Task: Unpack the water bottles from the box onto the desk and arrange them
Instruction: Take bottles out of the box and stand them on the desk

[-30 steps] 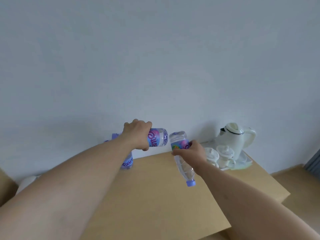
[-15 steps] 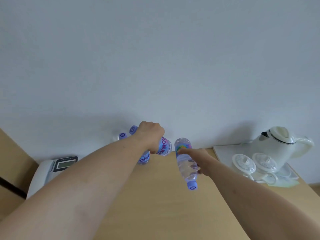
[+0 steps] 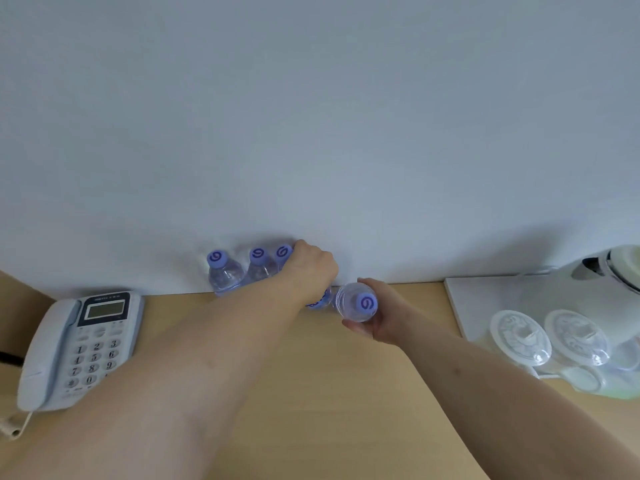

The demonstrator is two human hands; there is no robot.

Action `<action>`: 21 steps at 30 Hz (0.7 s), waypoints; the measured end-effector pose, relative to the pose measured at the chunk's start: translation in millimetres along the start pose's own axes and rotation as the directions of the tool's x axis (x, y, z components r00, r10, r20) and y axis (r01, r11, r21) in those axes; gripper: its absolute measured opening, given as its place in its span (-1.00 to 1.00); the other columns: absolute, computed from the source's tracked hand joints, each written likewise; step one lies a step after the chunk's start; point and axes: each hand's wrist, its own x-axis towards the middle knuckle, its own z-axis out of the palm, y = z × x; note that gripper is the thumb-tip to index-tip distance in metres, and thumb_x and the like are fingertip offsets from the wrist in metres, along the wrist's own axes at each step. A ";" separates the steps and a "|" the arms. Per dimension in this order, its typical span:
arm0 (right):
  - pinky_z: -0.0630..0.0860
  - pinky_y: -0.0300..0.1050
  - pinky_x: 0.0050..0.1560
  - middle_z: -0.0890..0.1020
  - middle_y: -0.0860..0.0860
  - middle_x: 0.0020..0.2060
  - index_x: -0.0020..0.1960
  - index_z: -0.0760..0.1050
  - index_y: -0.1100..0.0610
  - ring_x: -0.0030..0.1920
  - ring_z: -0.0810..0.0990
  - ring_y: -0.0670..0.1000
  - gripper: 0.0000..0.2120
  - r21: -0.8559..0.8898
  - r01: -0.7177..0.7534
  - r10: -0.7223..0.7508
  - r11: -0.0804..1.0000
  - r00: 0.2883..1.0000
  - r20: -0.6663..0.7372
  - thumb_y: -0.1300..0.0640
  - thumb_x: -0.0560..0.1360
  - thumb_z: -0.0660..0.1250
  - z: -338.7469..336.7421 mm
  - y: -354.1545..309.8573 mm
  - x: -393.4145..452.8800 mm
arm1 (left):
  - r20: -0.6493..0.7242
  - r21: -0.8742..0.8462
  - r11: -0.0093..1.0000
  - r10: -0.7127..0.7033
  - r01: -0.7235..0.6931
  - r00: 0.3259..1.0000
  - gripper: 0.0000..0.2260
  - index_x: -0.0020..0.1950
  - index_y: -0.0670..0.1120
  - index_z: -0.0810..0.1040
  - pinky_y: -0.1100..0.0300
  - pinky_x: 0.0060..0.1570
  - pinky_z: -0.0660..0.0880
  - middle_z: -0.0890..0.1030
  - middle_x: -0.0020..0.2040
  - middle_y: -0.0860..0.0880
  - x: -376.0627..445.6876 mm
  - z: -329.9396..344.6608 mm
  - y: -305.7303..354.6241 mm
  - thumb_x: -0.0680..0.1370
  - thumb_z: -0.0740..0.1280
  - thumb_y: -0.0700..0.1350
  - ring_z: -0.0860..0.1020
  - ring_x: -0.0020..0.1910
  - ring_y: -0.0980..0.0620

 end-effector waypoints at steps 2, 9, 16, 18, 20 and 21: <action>0.67 0.01 -0.32 0.69 0.13 -0.26 -0.10 0.62 0.20 -0.29 0.69 0.14 -0.87 0.070 -0.036 0.036 0.997 0.999 0.008 0.13 0.44 0.43 6.2 -8.8 4.3 | -0.004 0.004 1.000 0.006 -0.006 1.000 -0.85 -0.13 0.01 0.49 0.10 -0.09 0.33 0.55 -0.10 0.02 3.8 2.8 4.3 0.45 0.30 -0.25 0.57 -0.03 -0.06; 0.62 -0.11 -0.48 0.70 0.13 -0.22 -0.03 0.60 0.27 -0.40 0.68 0.11 -0.69 0.217 -0.183 0.186 0.959 0.983 0.005 0.02 0.43 0.42 12.2 -21.0 11.3 | -0.054 0.077 0.997 -0.007 0.011 0.999 -0.93 -0.12 0.03 0.49 0.07 0.05 0.29 0.58 -0.03 0.04 6.4 15.1 10.8 0.49 0.28 -0.14 0.48 0.07 -0.03; 0.62 -0.08 -0.46 0.66 0.21 -0.08 0.11 0.53 0.30 -0.29 0.67 0.18 -0.24 -0.054 -0.143 0.133 0.988 0.978 -0.162 -0.43 0.44 0.23 8.1 -17.0 15.5 | -0.118 0.132 0.991 -0.009 0.025 0.993 -0.81 -0.02 0.01 0.57 0.01 0.06 0.30 0.53 0.02 -0.01 -6.4 11.7 0.9 0.41 0.32 -0.19 0.43 0.07 -0.08; 0.61 -0.04 -0.49 0.63 0.23 -0.12 0.07 0.50 0.25 -0.33 0.67 0.20 -0.37 -0.051 -0.075 0.064 0.996 0.977 -0.204 -0.36 0.48 0.26 9.8 -14.8 15.0 | -0.148 0.091 0.995 -0.037 0.051 0.988 -0.76 0.03 0.00 0.57 0.00 0.05 0.32 0.53 0.02 -0.01 -9.6 8.8 -3.5 0.39 0.32 -0.21 0.43 0.07 -0.10; 0.61 -0.02 -0.48 0.60 0.15 -0.14 0.01 0.51 0.15 -0.31 0.66 0.19 -0.61 0.043 0.055 -0.044 0.998 0.974 -0.222 -0.20 0.54 0.31 11.0 -13.4 17.2 | -0.177 -0.011 0.998 -0.061 0.060 0.982 -0.75 0.05 -0.03 0.55 0.02 -0.05 0.36 0.52 0.03 -0.03 -11.5 7.9 -8.0 0.40 0.33 -0.23 0.43 0.07 -0.11; 0.64 0.00 -0.43 0.59 0.10 -0.13 0.04 0.53 0.13 -0.25 0.66 0.18 -0.69 0.061 0.120 -0.102 0.991 0.965 -0.243 -0.12 0.55 0.32 10.9 -12.7 19.1 | -0.187 -0.097 0.993 -0.080 0.062 0.979 -0.75 0.06 -0.06 0.54 0.04 -0.14 0.37 0.51 0.04 -0.04 -12.0 8.9 -9.5 0.41 0.34 -0.24 0.42 0.07 -0.11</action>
